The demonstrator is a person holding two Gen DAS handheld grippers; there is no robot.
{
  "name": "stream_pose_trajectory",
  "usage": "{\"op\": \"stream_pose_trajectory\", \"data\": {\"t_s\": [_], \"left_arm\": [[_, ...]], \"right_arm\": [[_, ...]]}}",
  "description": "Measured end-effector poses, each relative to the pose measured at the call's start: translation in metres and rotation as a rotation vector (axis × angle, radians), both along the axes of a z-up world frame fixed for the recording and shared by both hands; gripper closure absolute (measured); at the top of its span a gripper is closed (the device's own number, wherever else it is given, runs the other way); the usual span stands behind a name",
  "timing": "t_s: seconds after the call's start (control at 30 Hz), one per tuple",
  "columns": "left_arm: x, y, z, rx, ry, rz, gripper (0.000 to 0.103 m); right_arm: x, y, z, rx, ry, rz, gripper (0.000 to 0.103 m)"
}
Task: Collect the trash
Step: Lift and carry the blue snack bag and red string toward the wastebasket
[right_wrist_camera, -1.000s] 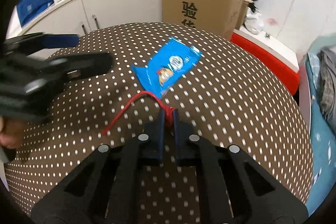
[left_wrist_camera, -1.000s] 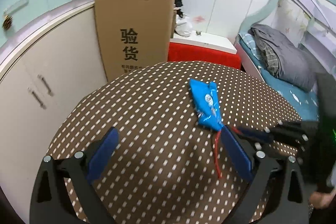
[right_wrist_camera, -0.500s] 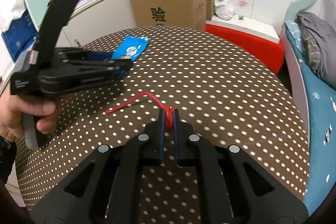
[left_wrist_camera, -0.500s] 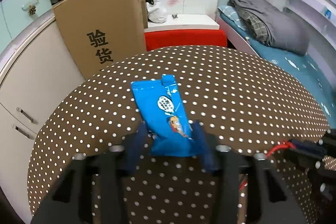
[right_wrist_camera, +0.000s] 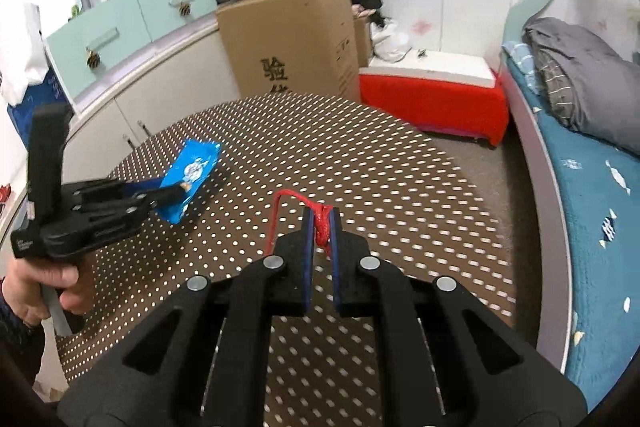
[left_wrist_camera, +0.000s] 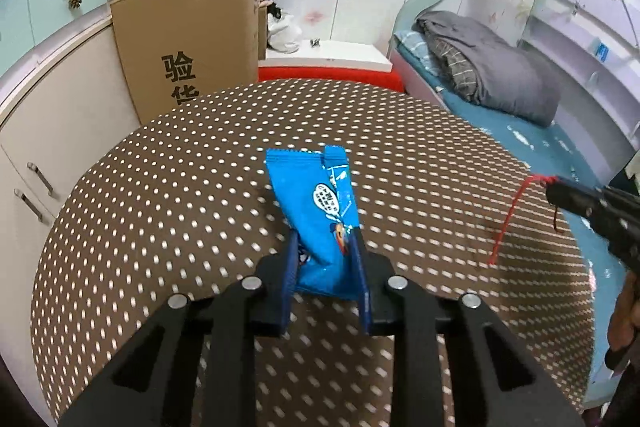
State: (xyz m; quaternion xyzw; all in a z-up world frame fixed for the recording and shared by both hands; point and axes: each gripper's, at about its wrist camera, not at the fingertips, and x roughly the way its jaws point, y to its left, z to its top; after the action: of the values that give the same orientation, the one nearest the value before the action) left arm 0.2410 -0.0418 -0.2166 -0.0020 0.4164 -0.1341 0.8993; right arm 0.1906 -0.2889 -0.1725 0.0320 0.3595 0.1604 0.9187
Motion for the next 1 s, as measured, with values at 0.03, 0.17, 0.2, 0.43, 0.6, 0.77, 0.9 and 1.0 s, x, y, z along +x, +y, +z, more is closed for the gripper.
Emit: {"op": "stream_pose_trajectory", "data": {"t_s": [0.03,0.17,0.2,0.43,0.6,0.77,0.9,1.0], "left_arm": [[-0.007,-0.003,0.005,-0.013,-0.009,-0.007,0.078],[-0.030,-0.017,0.027,-0.040,-0.055,-0.034,0.078],[-0.034,-0.022,0.033,-0.046,-0.066,-0.042,0.078],[-0.057,-0.069,0.068,-0.085,-0.127,-0.122,0.078],[-0.066,-0.110,0.077,-0.101,-0.139,-0.191,0.078],[-0.069,-0.152,0.075,-0.086,-0.136,-0.247,0.078],[-0.069,-0.186,0.069,-0.069,-0.122,-0.300,0.078],[-0.068,-0.205,0.063,-0.062,-0.109,-0.331,0.078]], "right_arm": [[-0.005,-0.006,0.004,0.005,-0.009,-0.010,0.095],[-0.021,-0.033,0.022,0.017,-0.044,-0.058,0.095],[-0.027,-0.043,0.028,0.016,-0.057,-0.074,0.095],[-0.048,-0.104,0.053,0.052,-0.102,-0.176,0.095],[-0.063,-0.160,0.051,0.097,-0.100,-0.279,0.095],[-0.069,-0.215,0.014,0.154,-0.009,-0.394,0.095],[-0.064,-0.245,-0.036,0.191,0.103,-0.471,0.095],[-0.054,-0.261,-0.077,0.233,0.195,-0.510,0.095]]}}
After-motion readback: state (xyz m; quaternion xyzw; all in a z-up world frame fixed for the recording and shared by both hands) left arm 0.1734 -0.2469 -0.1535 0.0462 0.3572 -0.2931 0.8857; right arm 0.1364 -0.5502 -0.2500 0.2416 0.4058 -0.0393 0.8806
